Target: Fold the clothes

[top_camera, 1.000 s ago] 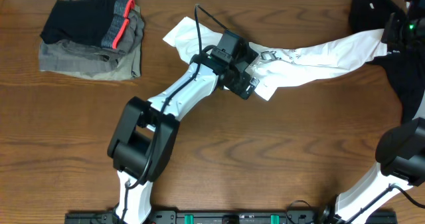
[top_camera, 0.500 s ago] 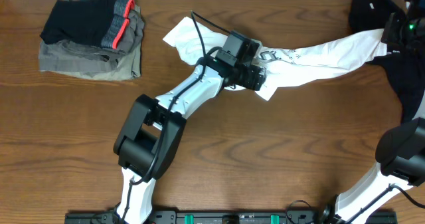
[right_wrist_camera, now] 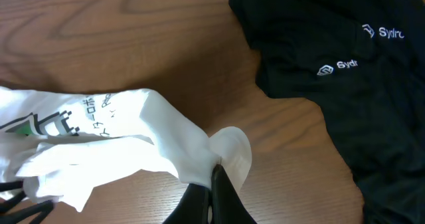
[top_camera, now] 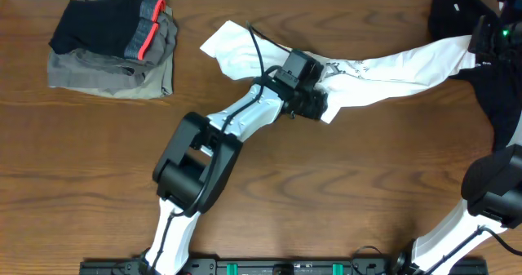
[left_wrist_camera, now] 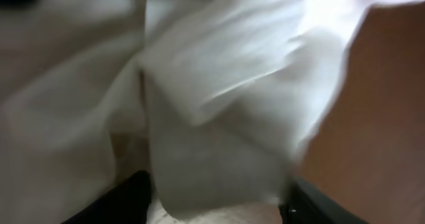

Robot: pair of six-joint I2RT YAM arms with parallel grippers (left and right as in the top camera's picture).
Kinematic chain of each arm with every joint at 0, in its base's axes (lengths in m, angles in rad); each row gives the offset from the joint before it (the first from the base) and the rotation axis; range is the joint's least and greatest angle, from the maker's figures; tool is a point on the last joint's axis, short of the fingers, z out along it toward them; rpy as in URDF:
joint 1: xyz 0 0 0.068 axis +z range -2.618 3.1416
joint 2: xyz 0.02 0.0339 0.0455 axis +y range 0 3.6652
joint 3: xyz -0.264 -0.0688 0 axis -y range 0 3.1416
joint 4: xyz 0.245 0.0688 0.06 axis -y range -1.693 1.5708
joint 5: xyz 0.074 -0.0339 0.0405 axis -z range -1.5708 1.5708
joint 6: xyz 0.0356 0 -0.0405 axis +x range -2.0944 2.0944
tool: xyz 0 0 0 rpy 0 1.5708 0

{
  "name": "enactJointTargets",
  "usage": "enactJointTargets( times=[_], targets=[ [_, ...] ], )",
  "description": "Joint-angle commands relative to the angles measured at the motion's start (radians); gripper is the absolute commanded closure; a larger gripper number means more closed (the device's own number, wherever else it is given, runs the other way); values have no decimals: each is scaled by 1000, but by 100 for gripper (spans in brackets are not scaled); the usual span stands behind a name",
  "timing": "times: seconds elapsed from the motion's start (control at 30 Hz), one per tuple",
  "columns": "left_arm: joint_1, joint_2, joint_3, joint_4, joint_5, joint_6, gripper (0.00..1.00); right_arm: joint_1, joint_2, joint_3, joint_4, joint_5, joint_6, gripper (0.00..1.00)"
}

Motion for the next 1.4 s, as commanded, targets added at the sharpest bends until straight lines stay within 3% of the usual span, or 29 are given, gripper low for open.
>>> enactJointTargets(
  times=[0.0, 0.47, 0.73, 0.93, 1.07, 1.37],
  targets=[
    [0, 23, -6, 7, -1, 4, 43, -9, -14, 6, 0, -8, -14, 99],
    [2, -11, 6, 59, -1, 4, 94, -9, -14, 6, -1, -8, -17, 99],
    [52, -154, 8, -15, -11, 39, 94, -9, -14, 6, -6, -9, -21, 99],
    [156, -373, 8, -207, -257, 81, 94, -9, -14, 6, -3, -10, -21, 99],
    [225, -509, 8, -244, -374, 140, 94, -9, -14, 6, -2, -13, -21, 99],
    [309, -603, 8, -253, -475, 261, 94, -10, -14, 6, -2, -13, -20, 99]
  ],
)
